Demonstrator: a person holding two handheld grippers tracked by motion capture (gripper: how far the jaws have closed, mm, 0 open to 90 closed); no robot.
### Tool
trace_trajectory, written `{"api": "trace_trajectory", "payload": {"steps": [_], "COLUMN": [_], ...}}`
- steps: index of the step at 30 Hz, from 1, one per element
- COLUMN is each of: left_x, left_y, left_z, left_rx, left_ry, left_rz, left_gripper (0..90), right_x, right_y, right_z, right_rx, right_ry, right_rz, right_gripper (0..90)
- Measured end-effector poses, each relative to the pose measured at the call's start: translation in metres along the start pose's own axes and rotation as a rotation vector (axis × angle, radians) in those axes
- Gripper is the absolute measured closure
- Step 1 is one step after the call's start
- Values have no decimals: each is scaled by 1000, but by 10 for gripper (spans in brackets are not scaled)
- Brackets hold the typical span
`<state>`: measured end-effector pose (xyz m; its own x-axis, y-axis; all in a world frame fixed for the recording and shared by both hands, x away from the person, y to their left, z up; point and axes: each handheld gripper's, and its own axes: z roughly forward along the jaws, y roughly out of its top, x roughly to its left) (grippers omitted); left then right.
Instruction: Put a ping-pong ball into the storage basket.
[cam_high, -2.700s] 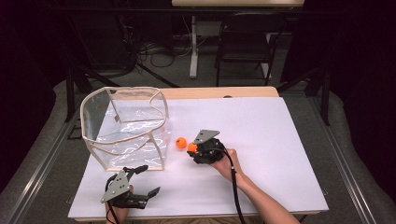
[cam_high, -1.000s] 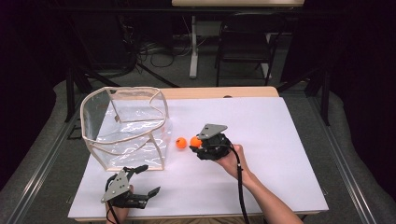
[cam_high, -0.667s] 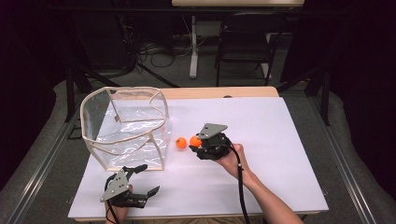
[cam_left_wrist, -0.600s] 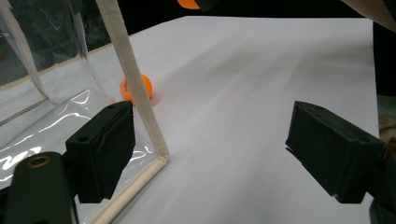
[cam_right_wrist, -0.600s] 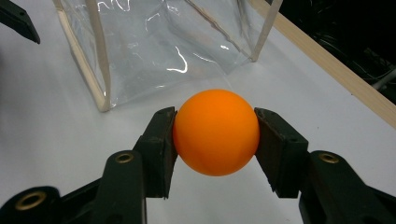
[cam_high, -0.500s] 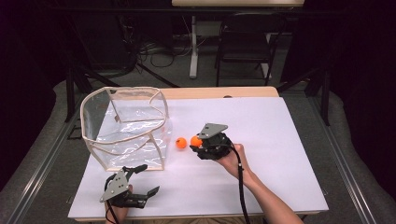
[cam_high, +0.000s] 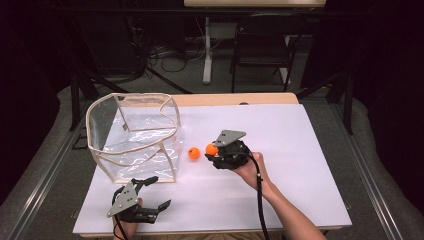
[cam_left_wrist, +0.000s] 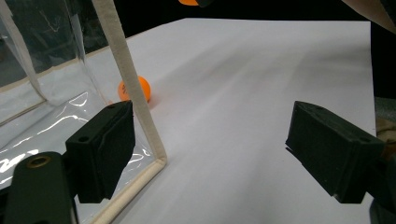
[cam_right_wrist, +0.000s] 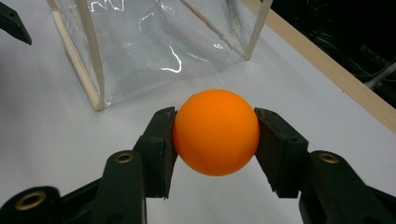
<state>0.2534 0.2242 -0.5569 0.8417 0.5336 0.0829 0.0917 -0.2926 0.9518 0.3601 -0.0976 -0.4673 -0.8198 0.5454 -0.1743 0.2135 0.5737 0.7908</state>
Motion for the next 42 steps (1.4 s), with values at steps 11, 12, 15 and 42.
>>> {"api": "trace_trajectory", "payload": {"steps": [11, 12, 15, 42], "left_x": [-1, -2, -2, -2], "left_y": [1, 1, 1, 0], "left_z": [0, 0, -1, -3], "left_rx": [-7, -6, -9, -16], "left_ry": [0, 2, 3, 9], "left_rz": [0, 0, -1, -2], "left_gripper": [156, 156, 156, 156], "right_x": [-2, -3, -3, -6], "right_y": [4, 5, 7, 45], "right_z": [3, 2, 1, -1], "right_rx": [16, 18, 17, 19], "right_ry": [13, 15, 12, 30], "right_rz": [-8, -7, -10, -55], "right_gripper": [505, 506, 506, 506]}}
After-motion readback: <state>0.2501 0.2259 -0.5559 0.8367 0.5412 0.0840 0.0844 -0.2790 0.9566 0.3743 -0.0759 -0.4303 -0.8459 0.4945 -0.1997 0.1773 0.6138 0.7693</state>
